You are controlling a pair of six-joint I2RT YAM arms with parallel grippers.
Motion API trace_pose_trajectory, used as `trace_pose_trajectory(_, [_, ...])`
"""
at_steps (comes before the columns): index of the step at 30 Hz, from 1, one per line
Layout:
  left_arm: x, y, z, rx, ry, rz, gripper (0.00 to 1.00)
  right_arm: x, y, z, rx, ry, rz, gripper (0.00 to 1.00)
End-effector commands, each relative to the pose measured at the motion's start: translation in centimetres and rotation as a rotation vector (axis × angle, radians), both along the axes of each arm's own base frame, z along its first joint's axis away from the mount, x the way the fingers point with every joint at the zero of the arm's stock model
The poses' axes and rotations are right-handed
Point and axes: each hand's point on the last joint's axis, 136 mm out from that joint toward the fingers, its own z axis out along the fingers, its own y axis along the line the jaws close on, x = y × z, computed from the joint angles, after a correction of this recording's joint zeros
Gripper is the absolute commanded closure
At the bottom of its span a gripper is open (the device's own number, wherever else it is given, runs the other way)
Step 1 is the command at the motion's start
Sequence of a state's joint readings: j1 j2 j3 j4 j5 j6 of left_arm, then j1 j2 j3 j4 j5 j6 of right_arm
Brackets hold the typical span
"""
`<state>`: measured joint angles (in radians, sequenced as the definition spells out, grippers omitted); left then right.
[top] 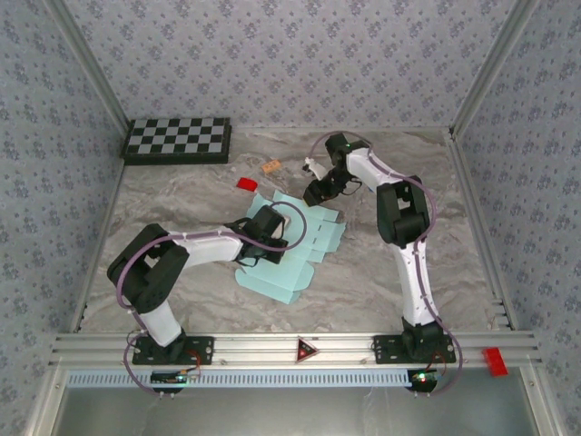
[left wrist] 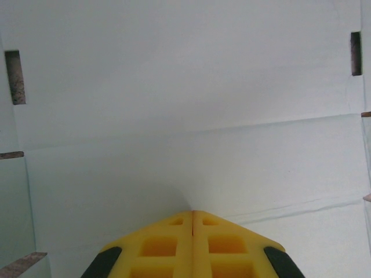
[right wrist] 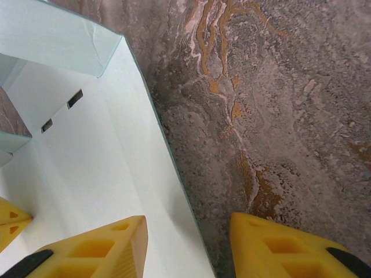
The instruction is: Fold the paper box
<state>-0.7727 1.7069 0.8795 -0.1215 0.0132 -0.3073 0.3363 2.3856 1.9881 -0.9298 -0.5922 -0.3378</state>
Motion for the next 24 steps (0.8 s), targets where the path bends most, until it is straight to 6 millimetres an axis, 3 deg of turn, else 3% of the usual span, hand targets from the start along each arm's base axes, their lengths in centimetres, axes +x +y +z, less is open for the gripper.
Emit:
trace_pose_trajectory(1, [-1.6, 1.8, -2.7, 0.078, 0.069, 0.009, 1.00, -1.5, 0.2, -0.4, -0.001, 0.067, 0.044, 0.57])
trace_pose_trajectory(11, [-1.6, 1.6, -2.7, 0.074, 0.069, 0.005, 1.00, -2.1, 0.5, 0.0, 0.008, 0.079, 0.081, 0.60])
trace_pose_trajectory(19, [-1.5, 1.4, -2.7, 0.071, 0.071, 0.004, 1.00, -2.1, 0.5, 1.5, 0.008, 0.033, 0.121, 0.75])
trace_pose_trajectory(24, [-1.3, 0.9, -0.9, 0.026, 0.051, 0.006, 1.00, -1.3, 0.0, 2.7, -0.019, -0.077, 0.144, 0.85])
